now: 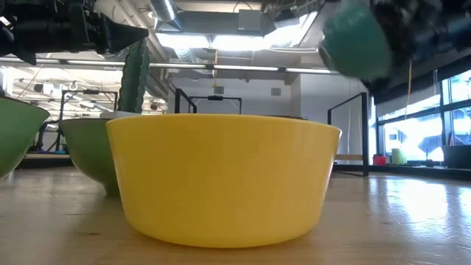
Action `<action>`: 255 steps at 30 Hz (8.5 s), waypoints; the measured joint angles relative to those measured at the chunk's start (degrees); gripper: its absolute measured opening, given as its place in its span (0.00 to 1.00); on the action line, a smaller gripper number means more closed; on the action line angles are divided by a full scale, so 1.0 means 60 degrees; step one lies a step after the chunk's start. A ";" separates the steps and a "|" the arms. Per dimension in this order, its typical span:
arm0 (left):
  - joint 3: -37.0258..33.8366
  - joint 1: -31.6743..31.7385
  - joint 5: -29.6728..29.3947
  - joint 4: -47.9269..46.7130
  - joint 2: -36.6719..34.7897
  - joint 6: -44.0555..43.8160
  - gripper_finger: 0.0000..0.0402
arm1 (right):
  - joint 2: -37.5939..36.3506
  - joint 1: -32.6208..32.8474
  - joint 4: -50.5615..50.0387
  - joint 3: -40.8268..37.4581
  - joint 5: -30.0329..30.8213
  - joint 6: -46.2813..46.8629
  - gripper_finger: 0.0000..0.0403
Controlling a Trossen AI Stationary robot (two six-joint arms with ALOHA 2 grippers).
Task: Pick & Place Mini bowls
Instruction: Stack the blue black bowl on top of the blue black bowl on the shelf, then stack the red green bowl on top of the red green bowl on the shelf
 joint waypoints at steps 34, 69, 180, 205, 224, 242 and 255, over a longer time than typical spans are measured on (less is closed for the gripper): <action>0.0000 0.0000 0.0000 -0.0066 0.0004 0.0005 0.01 | 0.9280 -0.7012 -1.0391 1.3121 -0.0053 -0.6885 0.03; 0.0000 0.0000 0.0000 -0.0208 0.0004 0.0016 0.01 | 1.2510 -0.7938 -1.0900 1.3339 0.0635 -0.7888 0.03; -0.0004 0.0000 0.0616 -0.0795 -0.0865 0.0131 0.01 | -0.1830 -0.2029 0.3286 -0.0173 -0.3451 -0.3632 0.01; -0.0004 0.0000 0.0614 -0.1767 -0.0543 -0.0637 0.01 | -0.2475 -0.2018 0.4330 -0.2202 -0.3079 -0.3688 0.01; -0.0004 0.0000 0.0595 -0.1778 -0.0333 -0.2804 0.01 | -0.2450 -0.2018 0.6008 -0.2230 -0.2357 -0.4252 0.01; 0.2205 -0.1187 -0.0598 -0.3779 0.1839 -0.2479 0.01 | -0.2446 -0.2062 0.5100 -0.1990 -0.2605 -0.3285 0.01; 0.6010 -0.4752 -0.2713 -0.8592 0.5964 -0.2358 0.01 | -0.2446 -0.2062 0.4505 -0.1994 -0.2255 -0.3392 0.01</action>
